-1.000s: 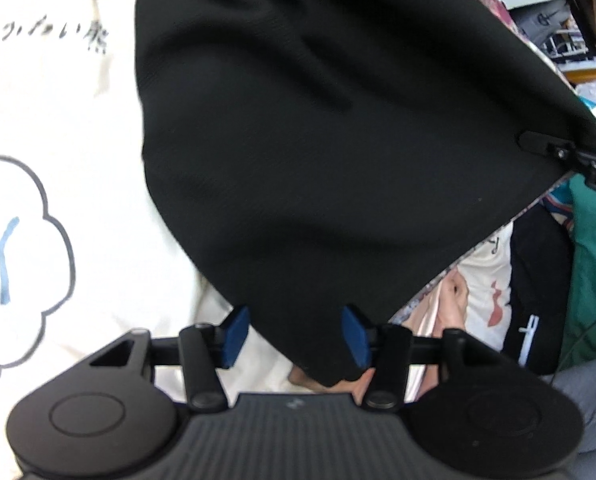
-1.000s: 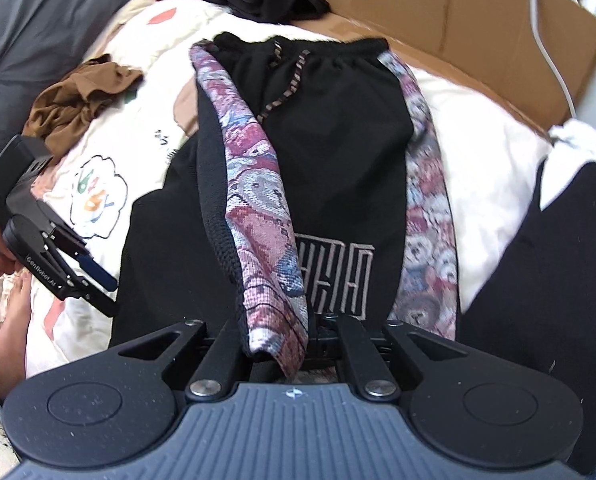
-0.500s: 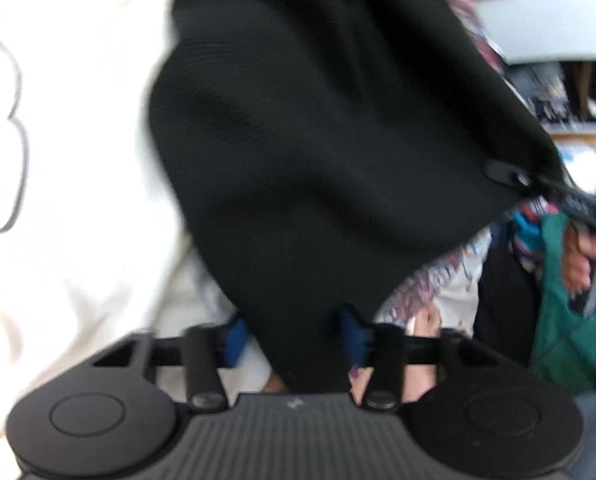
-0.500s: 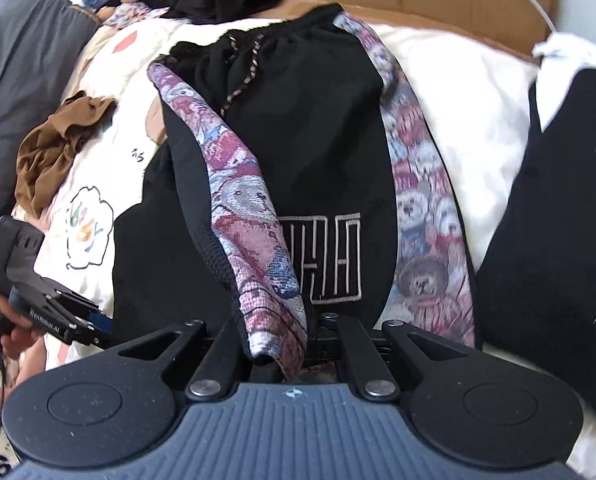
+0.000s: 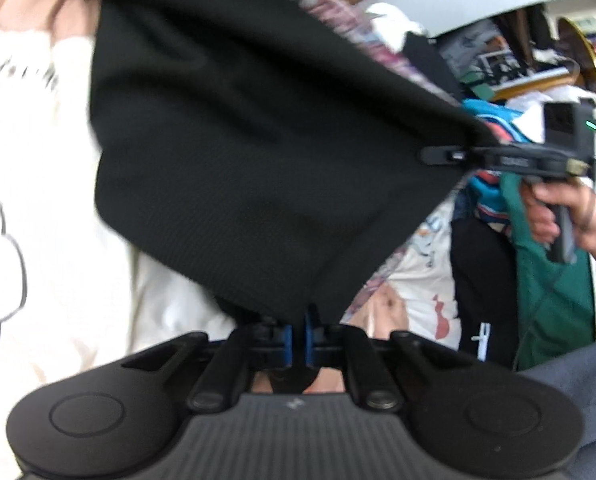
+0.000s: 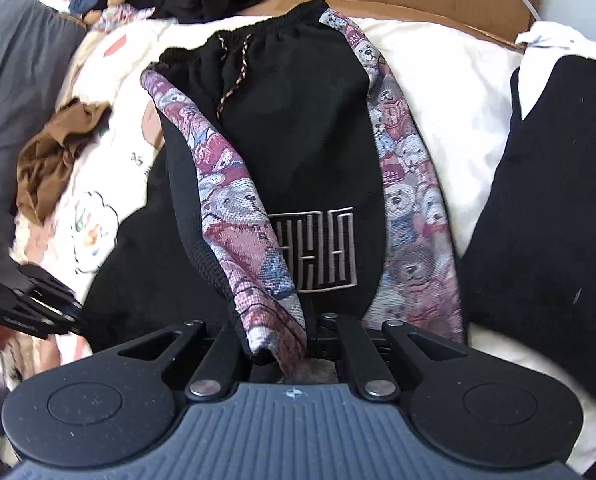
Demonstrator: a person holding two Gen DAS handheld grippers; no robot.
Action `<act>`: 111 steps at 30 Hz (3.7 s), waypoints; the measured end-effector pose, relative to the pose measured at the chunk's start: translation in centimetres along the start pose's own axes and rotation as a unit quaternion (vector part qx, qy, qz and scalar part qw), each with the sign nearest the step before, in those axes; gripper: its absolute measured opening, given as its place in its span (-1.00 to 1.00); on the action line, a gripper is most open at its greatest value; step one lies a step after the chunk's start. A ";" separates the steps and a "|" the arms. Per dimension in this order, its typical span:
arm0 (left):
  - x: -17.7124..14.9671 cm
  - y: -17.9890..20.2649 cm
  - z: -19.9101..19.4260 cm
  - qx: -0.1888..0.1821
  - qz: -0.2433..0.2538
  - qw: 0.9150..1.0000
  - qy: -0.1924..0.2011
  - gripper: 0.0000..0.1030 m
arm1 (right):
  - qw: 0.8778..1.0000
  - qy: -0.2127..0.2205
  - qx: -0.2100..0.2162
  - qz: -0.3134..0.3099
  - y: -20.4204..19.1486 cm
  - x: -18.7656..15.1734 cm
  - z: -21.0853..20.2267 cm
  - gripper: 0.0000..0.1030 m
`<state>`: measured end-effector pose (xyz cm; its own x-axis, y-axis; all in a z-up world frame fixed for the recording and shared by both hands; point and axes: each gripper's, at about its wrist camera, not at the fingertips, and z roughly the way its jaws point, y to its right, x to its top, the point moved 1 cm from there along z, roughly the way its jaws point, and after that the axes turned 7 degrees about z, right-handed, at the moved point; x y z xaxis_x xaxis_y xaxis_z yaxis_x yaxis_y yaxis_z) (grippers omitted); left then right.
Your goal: Fold clothes
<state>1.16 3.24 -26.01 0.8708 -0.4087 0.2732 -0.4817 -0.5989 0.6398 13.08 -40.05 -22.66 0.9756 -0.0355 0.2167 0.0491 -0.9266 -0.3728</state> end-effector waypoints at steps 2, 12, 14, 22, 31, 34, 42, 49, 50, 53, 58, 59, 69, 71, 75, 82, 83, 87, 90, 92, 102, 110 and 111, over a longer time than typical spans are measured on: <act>-0.6 -0.5 0.8 -0.001 0.001 1.000 0.010 -0.88 | 1.000 -0.007 0.005 0.019 0.6 0.6 -0.3 -0.92; 2.5 -1.1 3.5 0.005 -0.015 1.000 -0.002 -0.89 | 0.998 -0.016 0.013 0.064 3.5 0.5 0.1 -0.92; 3.6 -1.3 3.7 0.007 -0.016 1.000 -0.010 -0.89 | 0.998 -0.009 0.009 0.063 3.9 -0.5 0.4 -0.92; 4.0 -1.6 7.3 0.011 -0.017 0.999 -0.047 -0.90 | 0.998 0.010 -0.010 0.060 5.2 -2.8 0.8 -0.92; 3.4 -1.9 9.7 0.039 -0.006 0.994 -0.101 -0.90 | 0.997 -0.009 0.006 0.080 7.5 -5.4 2.0 -0.92; 3.0 -2.5 10.0 0.040 -0.014 0.993 -0.108 -0.87 | 0.996 0.002 0.004 0.092 7.9 -5.8 2.2 -0.86; 3.2 -2.5 11.3 0.048 -0.021 0.990 -0.132 -0.76 | 0.995 -0.010 -0.016 0.101 9.2 -6.0 2.0 -0.19; 3.0 -2.8 10.8 0.047 -0.019 0.990 -0.130 -0.73 | 0.999 0.011 -0.040 0.026 7.8 -4.9 0.4 -0.12; 3.1 -2.7 10.9 0.048 -0.018 0.990 -0.130 -0.73 | 0.999 0.011 -0.048 0.009 7.3 -4.7 0.5 -0.12; 3.2 -2.7 10.8 0.048 -0.016 0.990 -0.130 -0.73 | 0.996 0.002 -0.067 -0.061 5.8 -4.4 0.7 -0.12; 3.1 -3.6 9.7 0.047 -0.016 0.990 -0.131 -0.73 | 0.993 -0.006 -0.055 -0.107 4.6 -4.3 0.5 -0.12; 3.2 -3.5 9.7 0.047 -0.015 0.990 -0.131 -0.73 | 0.992 -0.006 -0.055 -0.111 4.4 -4.3 0.5 -0.12; 3.5 -3.5 9.9 0.046 -0.015 0.990 -0.131 -0.73 | 0.979 -0.016 -0.067 -0.192 1.4 -4.3 1.6 -0.13; 3.5 -3.6 9.7 0.046 -0.014 0.990 -0.131 -0.74 | 0.976 -0.017 -0.066 -0.205 0.9 -4.3 1.7 -0.16; 3.9 -2.1 10.7 0.050 -0.015 0.991 -0.124 -0.81 | 0.975 -0.012 -0.069 -0.210 0.6 -4.2 1.6 -0.79; 4.2 -0.9 12.1 0.063 0.016 0.987 -0.144 -0.91 | 0.987 -0.014 -0.078 -0.143 3.4 -3.3 0.5 -0.88; 4.2 -1.0 12.0 0.063 0.020 0.987 -0.147 -0.91 | 0.988 -0.017 -0.079 -0.129 3.9 -3.2 0.3 -0.88; 4.3 -1.1 11.8 0.065 0.035 0.986 -0.148 -0.92 | 0.994 -0.025 -0.073 -0.078 5.9 -3.0 -0.1 -0.88; 4.1 -1.6 11.6 0.060 0.036 0.986 -0.153 -0.92 | 0.995 -0.033 -0.070 -0.063 6.4 -3.2 0.3 -0.88; 3.9 -2.0 11.4 0.057 0.032 0.986 -0.155 -0.92 | 0.994 -0.044 -0.072 -0.064 6.4 -3.6 0.9 -0.88; 3.4 -2.2 11.3 0.026 0.029 0.987 -0.154 -0.93 | 0.990 -0.072 -0.096 -0.069 7.1 -4.1 1.4 -0.88; 3.2 -1.3 12.0 0.060 0.073 0.979 -0.179 -0.95 | 0.987 -0.080 -0.113 -0.084 7.7 -5.7 2.6 -0.87; 3.2 -1.2 12.2 0.062 0.076 0.979 -0.180 -0.95 | 0.986 -0.078 -0.115 -0.088 7.6 -5.9 2.8 -0.85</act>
<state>3.35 -5.76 -34.59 0.7074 -0.7030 0.0731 -0.6310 -0.5815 0.5135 8.31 -45.80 -29.30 0.9783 0.1744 0.1121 0.1878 -0.9745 -0.1229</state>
